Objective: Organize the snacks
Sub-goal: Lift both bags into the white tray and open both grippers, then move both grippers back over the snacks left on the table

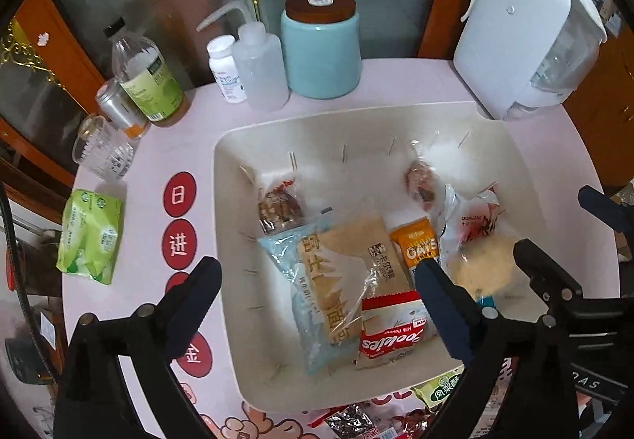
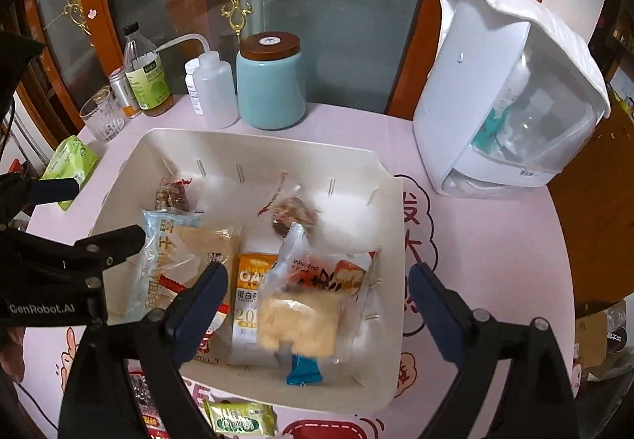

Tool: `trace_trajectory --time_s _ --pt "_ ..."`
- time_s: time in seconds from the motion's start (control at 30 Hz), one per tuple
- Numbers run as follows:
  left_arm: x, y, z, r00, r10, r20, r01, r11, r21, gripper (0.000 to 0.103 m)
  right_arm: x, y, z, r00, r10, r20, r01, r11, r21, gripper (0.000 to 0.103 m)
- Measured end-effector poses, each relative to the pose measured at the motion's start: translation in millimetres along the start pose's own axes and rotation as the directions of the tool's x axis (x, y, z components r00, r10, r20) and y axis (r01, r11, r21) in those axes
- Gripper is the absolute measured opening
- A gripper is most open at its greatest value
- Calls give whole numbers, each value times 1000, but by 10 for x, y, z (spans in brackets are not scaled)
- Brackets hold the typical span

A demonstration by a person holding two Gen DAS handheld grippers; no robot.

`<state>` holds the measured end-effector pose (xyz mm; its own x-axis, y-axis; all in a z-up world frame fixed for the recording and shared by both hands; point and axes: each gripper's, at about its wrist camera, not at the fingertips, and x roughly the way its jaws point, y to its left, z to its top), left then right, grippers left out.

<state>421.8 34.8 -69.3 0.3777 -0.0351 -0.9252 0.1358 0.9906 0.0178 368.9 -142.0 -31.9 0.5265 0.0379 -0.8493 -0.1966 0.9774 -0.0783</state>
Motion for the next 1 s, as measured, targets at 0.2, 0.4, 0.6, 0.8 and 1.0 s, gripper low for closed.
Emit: trace_trajectory --time_s 0.2,0.4,0.6,0.8,1.0 --pt "-252 7 -46 1000 4 28 -4 1000 -2 98 -191 22 -46 1000 14 15 -14 1000 -3 93" --pt "-544 -30 -181 998 16 53 -16 1000 2 98 -486 6 -126 998 37 41 -37 999 2 93" --pt "-894 -61 -357 996 21 83 -21 1000 -2 98 -830 -7 -231 997 44 70 -44 999 -4 93" --pt "-1230 -84 -581 993 39 110 -39 999 -5 98 -1193 13 -382 993 53 109 -50 998 -36 93" --pt "-1548 -142 -823 989 60 138 -61 998 4 98 -1522 30 -552 987 81 142 -72 995 -70 93"
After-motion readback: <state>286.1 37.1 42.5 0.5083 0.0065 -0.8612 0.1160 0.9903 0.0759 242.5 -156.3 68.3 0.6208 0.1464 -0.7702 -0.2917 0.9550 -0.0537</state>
